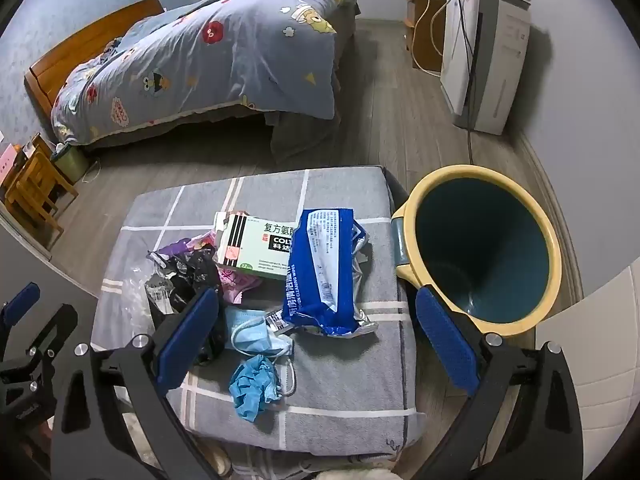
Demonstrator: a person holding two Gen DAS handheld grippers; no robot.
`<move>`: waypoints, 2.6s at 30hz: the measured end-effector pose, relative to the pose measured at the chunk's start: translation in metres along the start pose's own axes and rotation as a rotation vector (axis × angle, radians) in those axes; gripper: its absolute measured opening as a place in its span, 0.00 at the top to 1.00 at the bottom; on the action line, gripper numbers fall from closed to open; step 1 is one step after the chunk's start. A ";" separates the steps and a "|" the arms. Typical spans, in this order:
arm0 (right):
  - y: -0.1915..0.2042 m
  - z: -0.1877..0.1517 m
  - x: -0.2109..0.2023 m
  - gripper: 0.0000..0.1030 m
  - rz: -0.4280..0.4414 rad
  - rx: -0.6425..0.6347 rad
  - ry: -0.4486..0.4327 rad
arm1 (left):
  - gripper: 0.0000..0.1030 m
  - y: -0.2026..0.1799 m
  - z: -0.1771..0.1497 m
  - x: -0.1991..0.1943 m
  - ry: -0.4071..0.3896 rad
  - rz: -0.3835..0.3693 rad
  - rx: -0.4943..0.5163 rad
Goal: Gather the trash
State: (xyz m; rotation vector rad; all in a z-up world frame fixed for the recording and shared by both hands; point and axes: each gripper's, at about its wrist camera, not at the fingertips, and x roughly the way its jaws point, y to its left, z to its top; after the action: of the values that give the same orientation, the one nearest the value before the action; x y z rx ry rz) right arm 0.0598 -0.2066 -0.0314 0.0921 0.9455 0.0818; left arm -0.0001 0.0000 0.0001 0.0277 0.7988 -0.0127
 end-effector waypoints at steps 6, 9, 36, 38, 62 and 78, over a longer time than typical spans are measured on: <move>0.001 -0.001 -0.001 0.05 -0.011 -0.005 -0.009 | 0.05 0.002 0.000 0.000 0.001 0.002 -0.006; 0.002 0.001 -0.001 0.05 -0.015 -0.009 -0.009 | 0.05 0.004 0.001 0.001 0.005 0.001 -0.013; 0.002 -0.001 0.000 0.05 -0.030 -0.024 -0.006 | 0.05 -0.003 -0.005 0.001 0.001 -0.004 0.000; 0.002 -0.001 0.000 0.05 -0.029 -0.025 -0.007 | 0.05 -0.003 -0.005 0.000 0.002 -0.004 -0.001; 0.001 0.000 0.000 0.05 -0.029 -0.023 -0.003 | 0.05 -0.003 -0.006 0.002 0.007 -0.007 -0.001; 0.001 0.000 0.000 0.05 -0.029 -0.022 -0.003 | 0.05 -0.004 -0.006 0.002 0.007 -0.006 0.000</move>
State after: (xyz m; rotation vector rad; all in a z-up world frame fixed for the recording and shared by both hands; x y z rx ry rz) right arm 0.0594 -0.2053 -0.0315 0.0579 0.9429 0.0649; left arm -0.0034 -0.0035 -0.0057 0.0253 0.8064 -0.0184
